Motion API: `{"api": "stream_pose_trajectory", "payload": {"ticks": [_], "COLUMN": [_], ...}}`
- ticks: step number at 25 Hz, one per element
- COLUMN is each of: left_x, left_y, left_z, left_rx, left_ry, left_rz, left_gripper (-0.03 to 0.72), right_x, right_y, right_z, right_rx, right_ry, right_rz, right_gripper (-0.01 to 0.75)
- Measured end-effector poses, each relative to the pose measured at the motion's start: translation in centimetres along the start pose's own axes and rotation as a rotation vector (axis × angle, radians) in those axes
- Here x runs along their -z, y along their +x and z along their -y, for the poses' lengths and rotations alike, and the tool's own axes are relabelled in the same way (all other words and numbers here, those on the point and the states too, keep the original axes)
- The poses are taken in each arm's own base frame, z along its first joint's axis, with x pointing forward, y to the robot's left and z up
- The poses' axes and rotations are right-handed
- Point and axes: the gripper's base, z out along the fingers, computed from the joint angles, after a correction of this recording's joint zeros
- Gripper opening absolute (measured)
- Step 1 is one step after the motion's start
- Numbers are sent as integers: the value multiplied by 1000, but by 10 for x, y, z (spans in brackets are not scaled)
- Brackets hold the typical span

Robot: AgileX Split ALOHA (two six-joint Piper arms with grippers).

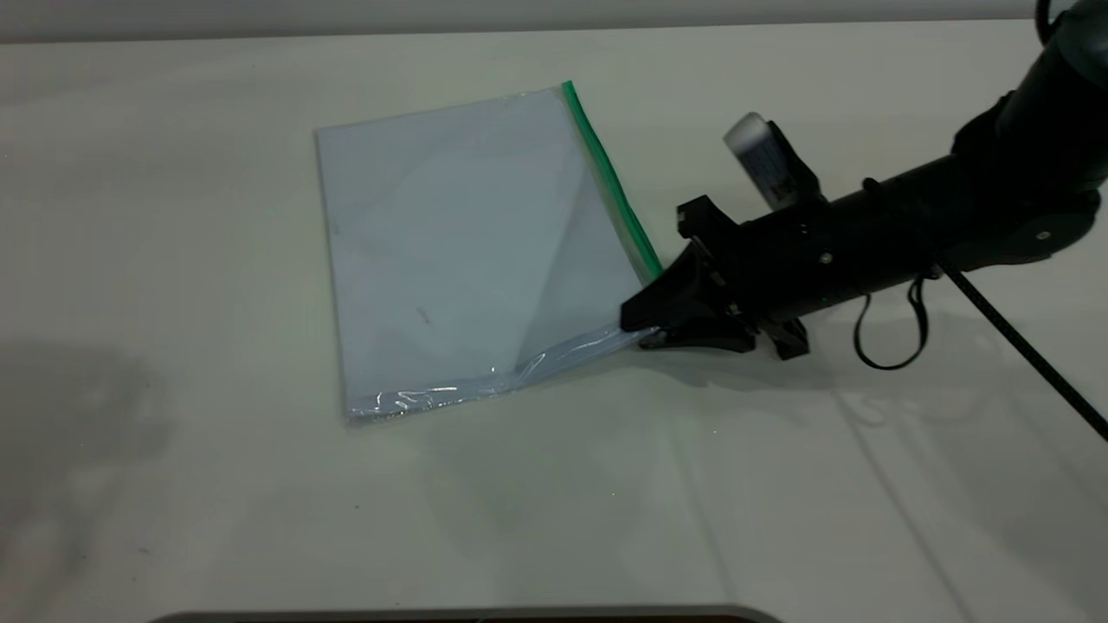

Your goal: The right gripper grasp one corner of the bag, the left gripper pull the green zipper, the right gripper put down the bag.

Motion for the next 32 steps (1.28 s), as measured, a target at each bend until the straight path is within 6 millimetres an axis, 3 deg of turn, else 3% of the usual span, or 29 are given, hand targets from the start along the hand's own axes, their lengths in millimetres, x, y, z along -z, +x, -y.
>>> {"api": "stream_pose_trajectory", "payload": {"ticks": [6, 11, 13, 17, 21, 24, 28, 30, 32], "left_x": [0, 0, 0, 0, -1, -9, -33, -45, -58], "left_y": [0, 0, 0, 0, -2, -3, -5, -8, -12], "left_z": [0, 0, 0, 0, 0, -1, 5, 14, 27], "left_rx": [0, 0, 0, 0, 1, 17, -7, -63, -107], "left_ry": [0, 0, 0, 0, -3, 3, 37, 63, 98], "left_rz": [0, 0, 0, 0, 21, 14, -8, 14, 21], "left_gripper": [515, 515, 515, 515, 515, 515, 515, 515, 515], "right_x": [-7, -6, -6, 2, 30, 64, 107, 111, 101], "right_y": [-5, -5, -3, 10, 13, -15, -70, -81, -74], "right_z": [-9, -10, -14, -27, -41, -56, -88, -110, -129], "right_rx": [40, 39, 53, 144, 312, 418, 506, 573, 650], "right_ry": [-10, -30, -73, -145, -35, 140, 307, 289, 221], "right_rz": [0, -2, -28, -211, -410, -300, 65, 147, 111], "right_gripper": [222, 46, 33, 33, 33, 33, 37, 37, 37]}}
